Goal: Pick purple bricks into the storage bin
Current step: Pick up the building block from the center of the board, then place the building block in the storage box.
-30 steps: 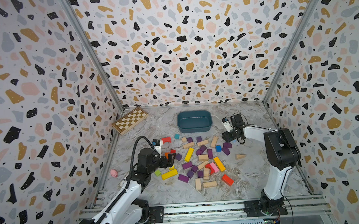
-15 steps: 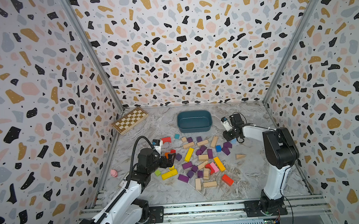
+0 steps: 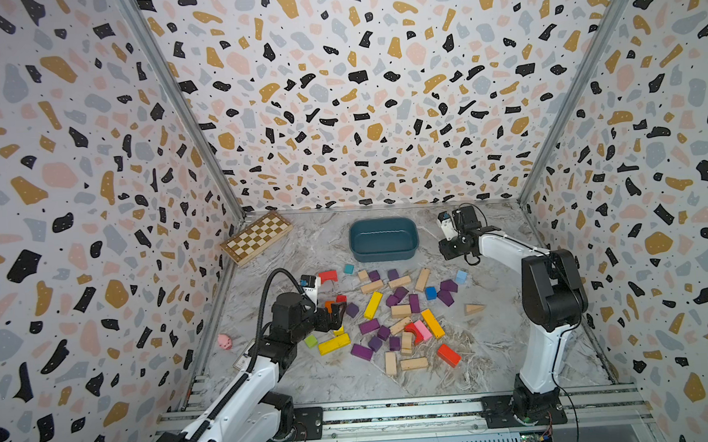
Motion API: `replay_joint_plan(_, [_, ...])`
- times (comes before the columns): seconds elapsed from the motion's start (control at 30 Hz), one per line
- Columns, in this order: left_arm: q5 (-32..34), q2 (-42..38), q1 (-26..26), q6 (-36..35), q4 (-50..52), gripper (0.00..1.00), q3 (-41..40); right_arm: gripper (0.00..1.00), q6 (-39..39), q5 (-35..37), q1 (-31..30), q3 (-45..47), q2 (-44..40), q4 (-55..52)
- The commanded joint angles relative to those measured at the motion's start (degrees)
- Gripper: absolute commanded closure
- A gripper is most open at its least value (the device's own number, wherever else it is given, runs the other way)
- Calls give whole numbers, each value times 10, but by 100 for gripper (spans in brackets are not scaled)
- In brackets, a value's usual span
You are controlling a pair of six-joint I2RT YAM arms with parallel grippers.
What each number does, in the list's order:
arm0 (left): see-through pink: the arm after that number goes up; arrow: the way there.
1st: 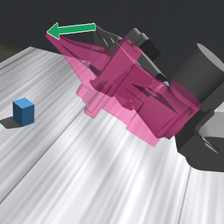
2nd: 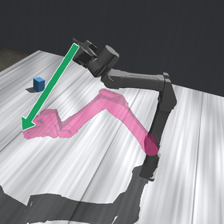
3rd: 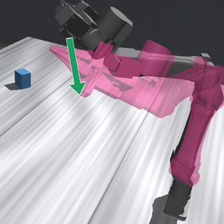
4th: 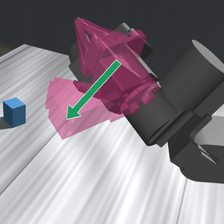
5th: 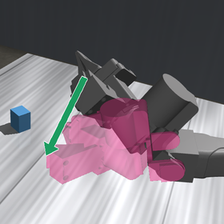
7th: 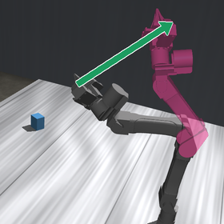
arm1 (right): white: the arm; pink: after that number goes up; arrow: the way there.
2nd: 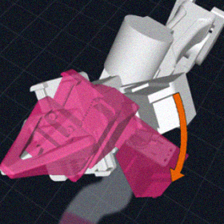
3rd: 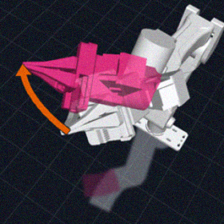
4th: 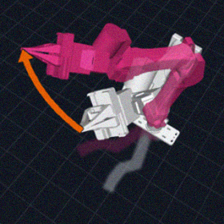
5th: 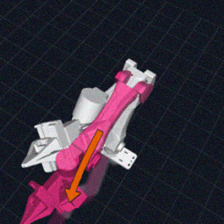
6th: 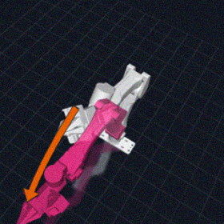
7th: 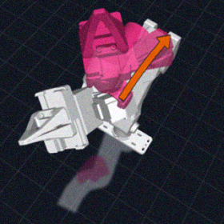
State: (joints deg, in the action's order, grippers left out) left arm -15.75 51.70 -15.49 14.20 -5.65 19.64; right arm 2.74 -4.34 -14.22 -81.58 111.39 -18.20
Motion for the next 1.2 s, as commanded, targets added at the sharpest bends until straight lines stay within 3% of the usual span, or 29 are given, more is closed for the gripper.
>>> replay_joint_plan(0.0, [7,-7,-1,3,-21,1,0,100,-41,-4,-20,-53,-19,-50])
replay_joint_plan(0.33, [9,-14,-2,3,-19,1,-2,100,-167,-51,-79,-194,47,-77])
replay_joint_plan(0.63, [11,-19,-2,3,-20,1,-5,100,-263,-70,-99,-249,118,-56])
replay_joint_plan(0.97, [12,-23,-3,3,-20,1,-5,100,-303,-44,-107,-352,211,-73])
replay_joint_plan(1.17, [13,-24,-4,3,-20,1,-6,100,-307,-9,-102,-369,244,-82])
